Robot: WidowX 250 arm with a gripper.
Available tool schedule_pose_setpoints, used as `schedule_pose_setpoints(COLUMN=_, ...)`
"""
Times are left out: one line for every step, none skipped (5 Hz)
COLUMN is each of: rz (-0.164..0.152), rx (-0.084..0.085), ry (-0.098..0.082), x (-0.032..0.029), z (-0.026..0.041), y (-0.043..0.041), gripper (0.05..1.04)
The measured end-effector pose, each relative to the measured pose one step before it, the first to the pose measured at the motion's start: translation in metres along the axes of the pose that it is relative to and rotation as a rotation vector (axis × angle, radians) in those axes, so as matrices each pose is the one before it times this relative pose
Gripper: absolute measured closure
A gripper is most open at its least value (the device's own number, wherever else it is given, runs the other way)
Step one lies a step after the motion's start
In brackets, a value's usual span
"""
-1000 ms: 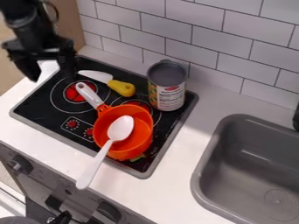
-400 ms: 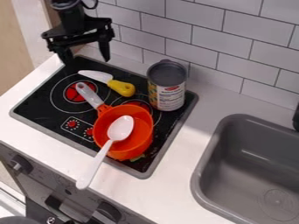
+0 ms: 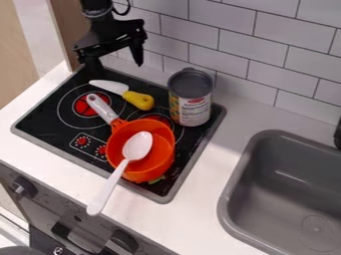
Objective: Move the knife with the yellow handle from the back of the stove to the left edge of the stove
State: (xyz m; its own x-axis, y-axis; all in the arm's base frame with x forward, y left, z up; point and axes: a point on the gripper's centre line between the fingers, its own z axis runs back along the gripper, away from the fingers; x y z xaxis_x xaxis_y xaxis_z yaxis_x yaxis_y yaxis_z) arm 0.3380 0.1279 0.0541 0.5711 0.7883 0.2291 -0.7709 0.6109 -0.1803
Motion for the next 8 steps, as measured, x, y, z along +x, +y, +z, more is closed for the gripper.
schedule_pose_setpoints(rz=0.0888, rx=0.0121, ry=0.0093, x=-0.00336, z=-0.01228, y=-0.00171, gripper=0.086)
schedule_pose_setpoints(rz=0.094, rx=0.0288, ry=0.0285, x=-0.00543, z=-0.00596, y=-0.00053, gripper=0.086)
schedule_pose_setpoints(rz=0.0486, rx=0.0138, ry=0.0104, x=-0.00445, z=-0.00923, y=-0.0005, gripper=0.086)
schedule_pose_setpoints(rz=0.0276, rx=0.0232, ry=-0.0077, x=-0.00683, z=-0.01435, y=-0.00291, gripper=0.086)
schedule_pose_setpoints(rz=0.0326, rx=0.0264, ry=0.0231, x=-0.00756, z=-0.0065, y=0.0007, gripper=0.086)
schedule_pose_setpoints(rz=0.0275, rx=0.0482, ry=0.0213, x=-0.00595, z=-0.00344, y=0.0023, gripper=0.086)
schedule_pose_setpoints(rz=0.0407, rx=0.027, ry=0.0052, x=0.0, z=-0.00645, y=-0.00105, gripper=0.112)
schedule_pose_setpoints(rz=0.0023, rx=0.0045, ry=-0.0258, x=0.00153, z=-0.00165, y=-0.00121, gripper=0.264)
